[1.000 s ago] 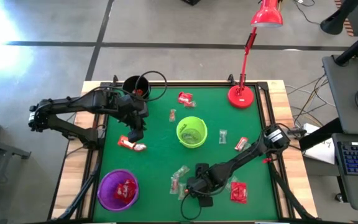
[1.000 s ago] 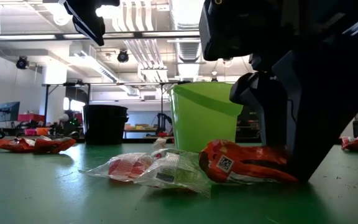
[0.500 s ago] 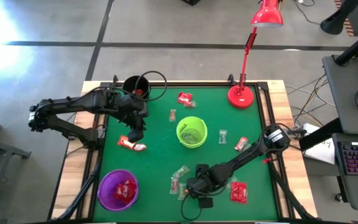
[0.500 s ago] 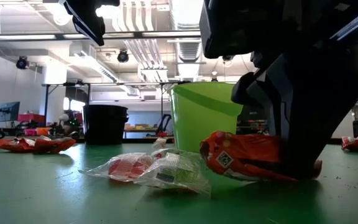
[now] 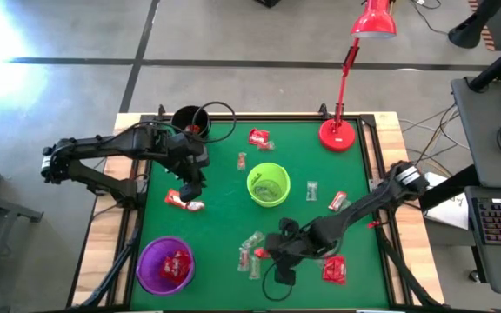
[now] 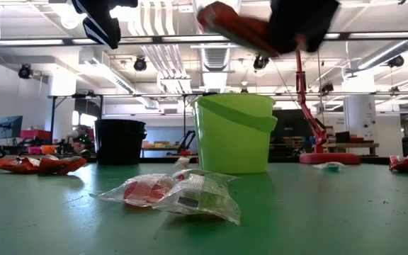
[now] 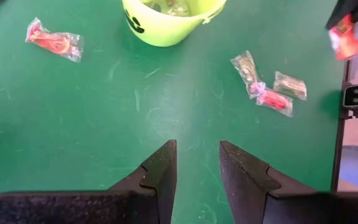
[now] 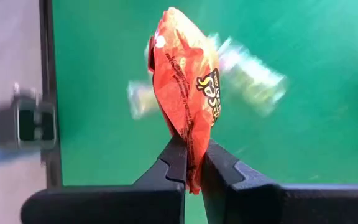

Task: Sort candy
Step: Put the orange chocolate into the black bucket

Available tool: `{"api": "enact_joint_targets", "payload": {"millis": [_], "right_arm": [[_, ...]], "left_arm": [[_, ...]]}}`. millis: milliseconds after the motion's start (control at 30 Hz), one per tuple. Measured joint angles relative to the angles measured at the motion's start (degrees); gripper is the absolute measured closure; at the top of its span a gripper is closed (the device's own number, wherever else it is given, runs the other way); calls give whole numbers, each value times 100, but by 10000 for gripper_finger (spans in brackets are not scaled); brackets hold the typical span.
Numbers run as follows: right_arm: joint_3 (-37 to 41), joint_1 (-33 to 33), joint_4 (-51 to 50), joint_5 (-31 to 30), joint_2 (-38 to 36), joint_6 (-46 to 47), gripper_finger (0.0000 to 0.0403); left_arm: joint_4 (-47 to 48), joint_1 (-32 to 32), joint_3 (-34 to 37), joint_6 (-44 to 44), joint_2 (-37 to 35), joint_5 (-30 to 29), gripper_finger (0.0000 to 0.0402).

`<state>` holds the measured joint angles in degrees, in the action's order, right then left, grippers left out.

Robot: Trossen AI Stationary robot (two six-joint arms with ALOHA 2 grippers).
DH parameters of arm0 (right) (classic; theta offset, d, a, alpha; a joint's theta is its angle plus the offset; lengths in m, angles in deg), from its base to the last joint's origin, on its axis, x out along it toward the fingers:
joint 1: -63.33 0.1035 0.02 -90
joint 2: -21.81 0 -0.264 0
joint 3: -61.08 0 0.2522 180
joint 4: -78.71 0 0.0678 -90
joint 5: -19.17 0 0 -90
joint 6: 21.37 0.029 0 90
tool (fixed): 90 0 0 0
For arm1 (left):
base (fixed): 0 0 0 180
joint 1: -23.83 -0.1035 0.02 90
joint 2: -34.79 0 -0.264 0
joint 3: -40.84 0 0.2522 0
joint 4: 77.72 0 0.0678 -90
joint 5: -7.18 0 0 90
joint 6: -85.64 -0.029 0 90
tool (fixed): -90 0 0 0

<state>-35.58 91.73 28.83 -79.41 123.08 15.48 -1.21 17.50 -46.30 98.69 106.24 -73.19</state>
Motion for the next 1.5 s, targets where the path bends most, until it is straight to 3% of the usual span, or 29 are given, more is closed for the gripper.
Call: {"api": "enact_joint_targets", "payload": {"millis": [200,400,633,933,1500], "right_arm": [[-6,-214,10,-1053,-477,17,391],[-8,-688,74,-1572,-766,-29,391],[-8,-1301,271,-1619,-874,-593,391],[-12,-1813,951,-1511,-943,-1305,391],[-15,-1829,1307,-1545,-974,-1670,391]], "left_arm": [[-235,0,-4,80,173,42,299],[-278,0,-4,-583,331,42,299],[-953,-4,-4,-1151,293,101,299],[-2317,-4,-4,-858,385,601,299],[-2619,-11,-2,-351,403,990,262]]}}
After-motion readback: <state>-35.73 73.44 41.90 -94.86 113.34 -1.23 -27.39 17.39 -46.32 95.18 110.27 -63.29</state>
